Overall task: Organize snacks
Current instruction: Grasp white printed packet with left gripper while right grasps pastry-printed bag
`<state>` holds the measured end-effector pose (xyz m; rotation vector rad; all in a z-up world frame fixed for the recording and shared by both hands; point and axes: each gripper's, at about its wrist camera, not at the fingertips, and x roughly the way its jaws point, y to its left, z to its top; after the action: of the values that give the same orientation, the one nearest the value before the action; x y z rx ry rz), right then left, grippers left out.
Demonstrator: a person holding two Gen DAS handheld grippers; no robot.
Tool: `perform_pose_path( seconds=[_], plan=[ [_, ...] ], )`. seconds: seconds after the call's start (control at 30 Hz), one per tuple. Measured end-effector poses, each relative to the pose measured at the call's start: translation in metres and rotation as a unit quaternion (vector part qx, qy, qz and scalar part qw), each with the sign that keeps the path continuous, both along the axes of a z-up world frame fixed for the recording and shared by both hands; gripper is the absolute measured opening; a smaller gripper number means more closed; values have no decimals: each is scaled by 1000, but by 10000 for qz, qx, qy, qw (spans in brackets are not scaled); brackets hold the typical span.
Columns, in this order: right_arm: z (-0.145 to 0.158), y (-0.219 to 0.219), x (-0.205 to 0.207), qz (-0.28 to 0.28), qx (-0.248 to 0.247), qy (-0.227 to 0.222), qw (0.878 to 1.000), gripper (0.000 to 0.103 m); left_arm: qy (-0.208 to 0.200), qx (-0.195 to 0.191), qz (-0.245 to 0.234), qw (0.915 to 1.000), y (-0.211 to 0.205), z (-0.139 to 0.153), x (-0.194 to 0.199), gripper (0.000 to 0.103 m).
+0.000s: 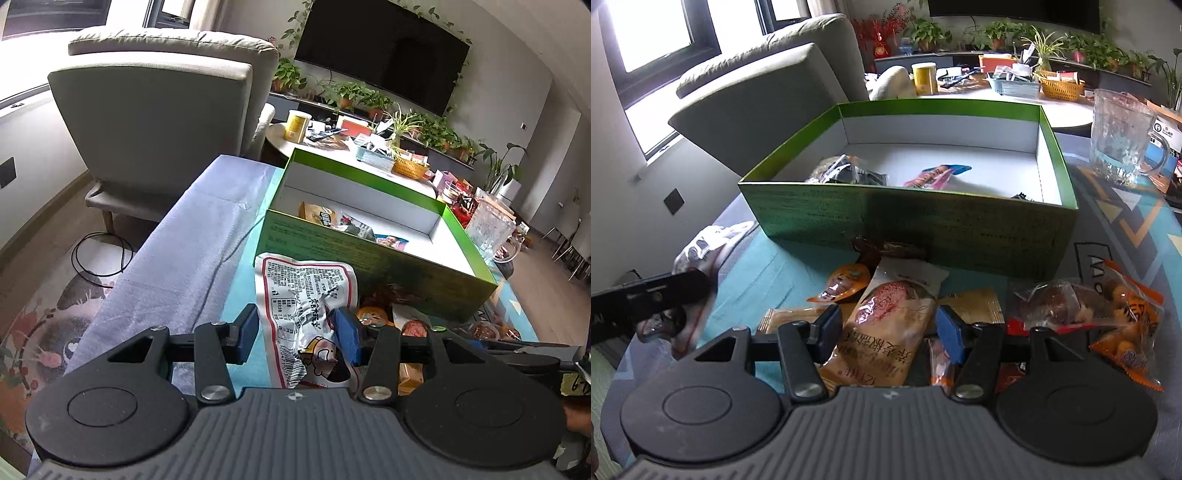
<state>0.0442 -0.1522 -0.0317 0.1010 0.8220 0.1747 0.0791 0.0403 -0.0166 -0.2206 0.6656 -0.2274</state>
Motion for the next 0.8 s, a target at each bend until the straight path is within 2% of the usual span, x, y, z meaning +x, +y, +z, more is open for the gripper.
perform_pose_path(
  seconds=[0.23,0.37,0.5,0.8],
  plan=[
    [-4,18,-1,57,-252,105,9996,58,-4,-60,20,10000,3,0,0,43],
    [-6,26,-4,115,-416,-1,9991,57,6,-77,56,10000,7,-1,-1,43],
    [-3,17,-4,53,-247,-24,9997,50,-26,-111,90,9999,8,1,-3,43],
    [14,12,-17,131,-208,-357,9991,49,-233,-152,3,9996,7,11,-5,43]
  ],
)
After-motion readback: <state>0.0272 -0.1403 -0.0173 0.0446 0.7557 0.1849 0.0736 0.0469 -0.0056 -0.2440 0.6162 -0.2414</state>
